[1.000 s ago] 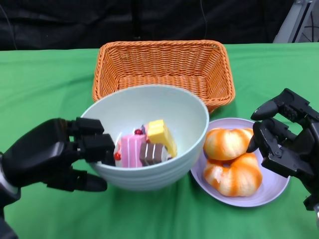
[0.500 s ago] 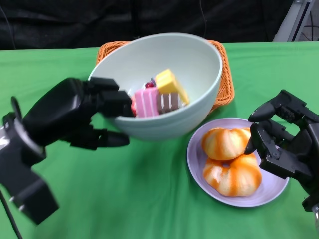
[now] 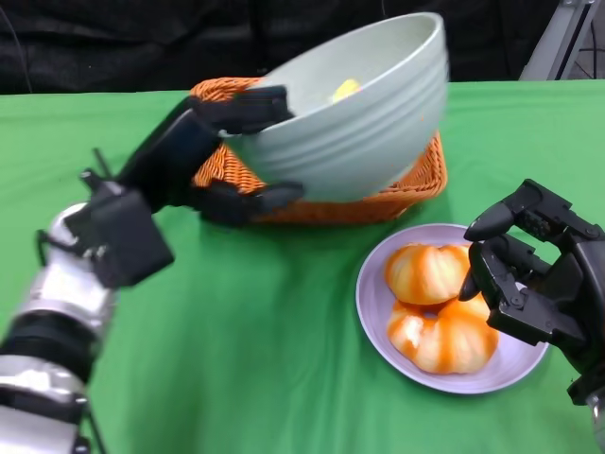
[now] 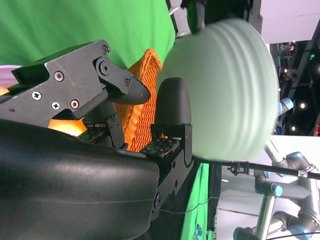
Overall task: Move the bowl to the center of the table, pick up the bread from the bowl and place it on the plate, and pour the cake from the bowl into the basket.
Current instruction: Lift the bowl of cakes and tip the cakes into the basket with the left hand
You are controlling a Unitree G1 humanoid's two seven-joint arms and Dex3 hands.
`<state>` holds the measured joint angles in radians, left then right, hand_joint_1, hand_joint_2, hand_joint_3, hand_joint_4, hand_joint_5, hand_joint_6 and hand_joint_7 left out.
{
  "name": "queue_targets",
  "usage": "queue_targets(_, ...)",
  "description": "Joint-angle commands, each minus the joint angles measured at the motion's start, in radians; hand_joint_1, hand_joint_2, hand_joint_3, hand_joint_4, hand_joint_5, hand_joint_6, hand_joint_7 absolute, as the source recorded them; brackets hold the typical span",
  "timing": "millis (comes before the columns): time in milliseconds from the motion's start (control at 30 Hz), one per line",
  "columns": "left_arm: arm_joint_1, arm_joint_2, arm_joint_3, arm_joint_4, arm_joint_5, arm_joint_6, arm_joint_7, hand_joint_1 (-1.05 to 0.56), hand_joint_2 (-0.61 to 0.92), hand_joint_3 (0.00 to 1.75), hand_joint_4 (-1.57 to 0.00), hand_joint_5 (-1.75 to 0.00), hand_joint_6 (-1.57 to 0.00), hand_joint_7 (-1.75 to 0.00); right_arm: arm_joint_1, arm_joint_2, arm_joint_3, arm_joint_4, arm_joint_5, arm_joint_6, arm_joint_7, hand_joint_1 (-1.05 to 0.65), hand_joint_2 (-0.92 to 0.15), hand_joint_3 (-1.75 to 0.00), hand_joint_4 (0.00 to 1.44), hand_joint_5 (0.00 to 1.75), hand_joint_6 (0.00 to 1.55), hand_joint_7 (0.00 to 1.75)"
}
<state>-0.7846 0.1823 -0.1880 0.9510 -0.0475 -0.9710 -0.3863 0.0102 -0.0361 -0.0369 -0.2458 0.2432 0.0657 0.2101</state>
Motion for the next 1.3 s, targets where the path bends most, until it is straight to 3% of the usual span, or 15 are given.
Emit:
queue_targets(33,-0.051,-0.049,0.058,-0.011,-0.065,0.072,-0.039,-0.17,0.62,1.09,-0.8,-1.75,-0.7,-1.49,0.005,-0.003,-0.007,0.004,0.002,-0.018,-0.002,-0.09,-0.7,-0.95,0.62,1.75,0.55,1.47)
queue_targets(333,-0.098,-0.162,0.169,-0.002,-0.131,0.279,-0.085,-0.22,0.65,1.0,-0.78,-1.75,-0.71,-1.45,0.003,-0.002,-0.002,0.032,-0.012,-0.049,0.006,-0.08,-0.7,-0.97,0.63,1.75,0.55,1.49)
queue_targets(467,-0.115,-0.193,0.198,-0.005,-0.133,0.352,-0.068,-0.21,0.57,1.13,-0.78,-1.75,-0.69,-1.53,-0.002,-0.001,-0.002,0.053,-0.011,-0.066,0.009,-0.09,-0.69,-0.97,0.63,1.75,0.54,1.49)
queue_targets(733,-0.147,-0.23,0.257,0.027,-0.14,0.407,-0.083,-0.2,0.55,1.15,-0.77,-1.75,-0.69,-1.53,-0.003,0.001,-0.001,0.061,-0.013,-0.075,0.005,-0.08,-0.69,-0.98,0.64,1.75,0.55,1.5)
queue_targets(833,-0.202,-0.273,0.346,0.072,-0.259,0.594,-0.122,-0.19,0.5,1.18,-0.75,-1.75,-0.68,-1.58,0.001,0.004,0.001,0.073,-0.012,-0.093,0.01,-0.07,-0.69,-0.99,0.64,1.75,0.54,1.51)
queue_targets(1000,-0.221,-0.284,0.385,0.081,-0.287,0.657,-0.135,-0.19,0.49,1.21,-0.77,-1.75,-0.67,-1.63,0.003,0.004,0.004,0.08,-0.018,-0.11,0.009,-0.07,-0.67,-1.03,0.65,1.75,0.53,1.53)
queue_targets(1033,-0.239,-0.297,0.416,0.089,-0.325,0.722,-0.114,-0.19,0.49,1.21,-0.77,-1.75,-0.67,-1.64,0.006,0.005,0.002,0.077,-0.013,-0.105,0.009,-0.07,-0.67,-1.04,0.65,1.75,0.53,1.53)
queue_targets(1167,-0.284,-0.323,0.504,0.1,-0.422,0.898,-0.073,-0.14,0.58,1.12,-0.82,-1.75,-0.72,-1.62,0.011,0.005,-0.001,0.072,-0.003,-0.097,0.009,-0.06,-0.67,-1.04,0.64,1.75,0.53,1.52)
queue_targets(1300,-0.304,-0.331,0.555,0.105,-0.469,0.988,-0.051,-0.13,0.63,1.08,-0.81,-1.75,-0.69,-1.65,0.017,0.004,-0.001,0.065,0.002,-0.089,0.009,-0.06,-0.68,-1.03,0.63,1.75,0.53,1.52)
